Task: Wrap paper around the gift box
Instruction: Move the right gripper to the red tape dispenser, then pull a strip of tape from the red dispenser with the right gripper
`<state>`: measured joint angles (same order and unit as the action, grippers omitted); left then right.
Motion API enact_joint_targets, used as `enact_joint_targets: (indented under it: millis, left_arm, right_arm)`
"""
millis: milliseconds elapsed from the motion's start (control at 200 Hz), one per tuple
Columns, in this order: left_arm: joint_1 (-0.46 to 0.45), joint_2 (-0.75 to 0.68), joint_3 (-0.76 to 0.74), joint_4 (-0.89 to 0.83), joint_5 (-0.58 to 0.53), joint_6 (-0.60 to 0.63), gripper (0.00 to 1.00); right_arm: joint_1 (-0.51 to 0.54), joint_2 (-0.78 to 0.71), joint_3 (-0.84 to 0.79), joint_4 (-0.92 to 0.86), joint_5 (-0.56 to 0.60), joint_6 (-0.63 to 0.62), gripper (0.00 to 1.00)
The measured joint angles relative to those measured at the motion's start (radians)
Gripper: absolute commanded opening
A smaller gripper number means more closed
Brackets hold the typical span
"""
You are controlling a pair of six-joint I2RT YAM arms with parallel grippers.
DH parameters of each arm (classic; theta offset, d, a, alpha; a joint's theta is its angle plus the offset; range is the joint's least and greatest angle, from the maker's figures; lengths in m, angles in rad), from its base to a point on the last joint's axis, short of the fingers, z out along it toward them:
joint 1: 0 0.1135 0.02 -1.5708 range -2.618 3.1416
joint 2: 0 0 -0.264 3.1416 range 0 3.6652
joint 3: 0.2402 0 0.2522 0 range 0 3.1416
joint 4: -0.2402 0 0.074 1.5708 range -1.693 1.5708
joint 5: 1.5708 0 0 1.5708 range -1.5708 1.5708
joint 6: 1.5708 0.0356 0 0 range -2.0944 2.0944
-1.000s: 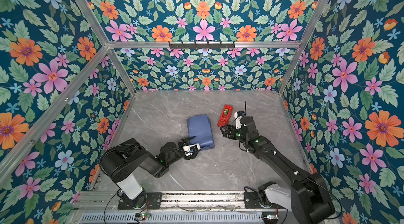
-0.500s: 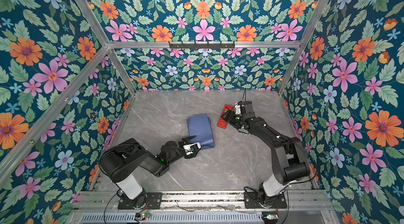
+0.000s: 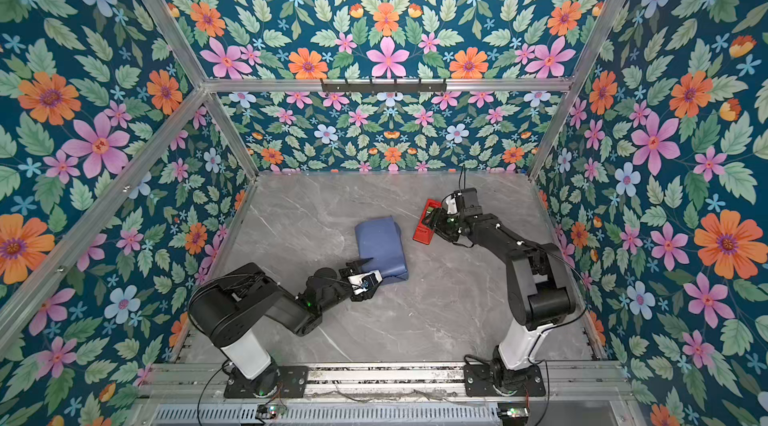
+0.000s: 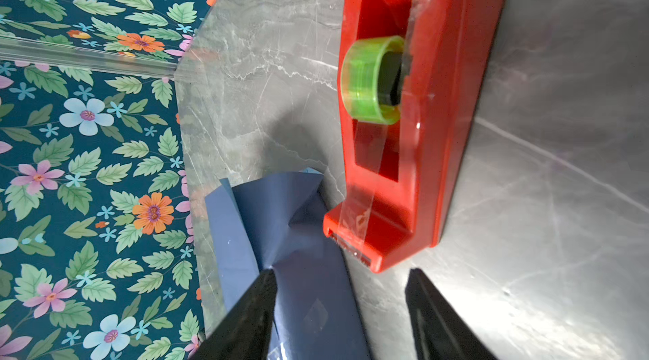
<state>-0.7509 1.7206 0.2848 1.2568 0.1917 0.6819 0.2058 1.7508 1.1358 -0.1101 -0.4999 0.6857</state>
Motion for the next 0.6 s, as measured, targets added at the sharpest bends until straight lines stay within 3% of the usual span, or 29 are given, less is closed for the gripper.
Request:
enact_joint_targets:
  millis: [600]
  left_arm:
    - [0.0, 0.0, -0.003, 0.003, 0.0, 0.0, 0.75]
  right_arm:
    - [-0.009, 0.147, 0.056, 0.064, -0.065, 0.055, 0.37]
